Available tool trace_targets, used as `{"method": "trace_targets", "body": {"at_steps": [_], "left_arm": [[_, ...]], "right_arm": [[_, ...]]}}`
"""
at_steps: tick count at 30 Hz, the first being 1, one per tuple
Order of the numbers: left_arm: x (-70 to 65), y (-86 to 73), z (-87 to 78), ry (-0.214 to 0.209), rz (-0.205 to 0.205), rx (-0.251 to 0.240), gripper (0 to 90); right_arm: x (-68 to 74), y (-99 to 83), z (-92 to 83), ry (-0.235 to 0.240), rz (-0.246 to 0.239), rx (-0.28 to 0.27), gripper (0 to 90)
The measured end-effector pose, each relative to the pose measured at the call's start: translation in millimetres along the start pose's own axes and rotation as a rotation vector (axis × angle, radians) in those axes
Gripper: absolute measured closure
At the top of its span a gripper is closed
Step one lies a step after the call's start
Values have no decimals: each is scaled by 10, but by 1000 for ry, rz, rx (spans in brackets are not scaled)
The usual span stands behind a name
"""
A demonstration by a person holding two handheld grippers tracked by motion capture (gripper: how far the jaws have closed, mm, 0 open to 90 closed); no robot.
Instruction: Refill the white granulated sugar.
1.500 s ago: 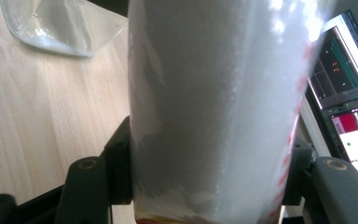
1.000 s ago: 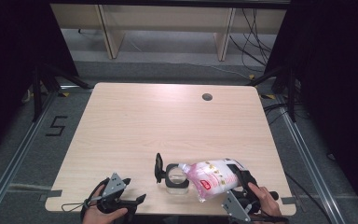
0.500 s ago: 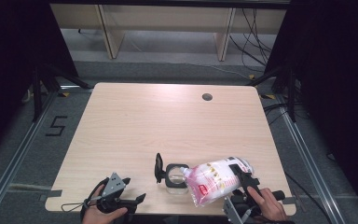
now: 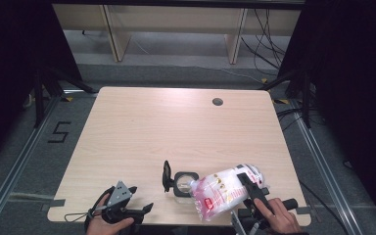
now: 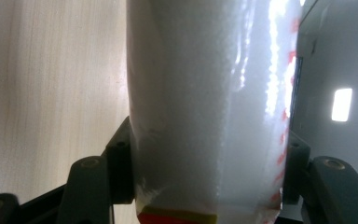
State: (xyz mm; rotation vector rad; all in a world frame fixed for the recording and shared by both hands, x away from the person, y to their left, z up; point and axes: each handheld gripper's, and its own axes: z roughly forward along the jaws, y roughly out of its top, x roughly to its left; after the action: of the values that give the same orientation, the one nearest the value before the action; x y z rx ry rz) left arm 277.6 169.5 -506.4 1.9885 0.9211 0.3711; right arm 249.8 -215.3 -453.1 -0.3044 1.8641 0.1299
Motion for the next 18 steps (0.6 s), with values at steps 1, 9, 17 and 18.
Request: {"method": "trace_targets", "body": {"at_steps": [1,9,17,18], "left_arm": [[4,-2,-4,-2,5,8,186],[32,6,-21,-1,36,20,186],[31,6,-24,0,32,17,186],[31,6,-24,0,32,17,187]], "right_arm": [[-18,13,-2,-11,-47,-9,413],[-25,29,-19,-13,-49,7,415],[-75,74,-35,-33,-100,-12,416],[-75,74,-35,-33,-100,-12,416]]}}
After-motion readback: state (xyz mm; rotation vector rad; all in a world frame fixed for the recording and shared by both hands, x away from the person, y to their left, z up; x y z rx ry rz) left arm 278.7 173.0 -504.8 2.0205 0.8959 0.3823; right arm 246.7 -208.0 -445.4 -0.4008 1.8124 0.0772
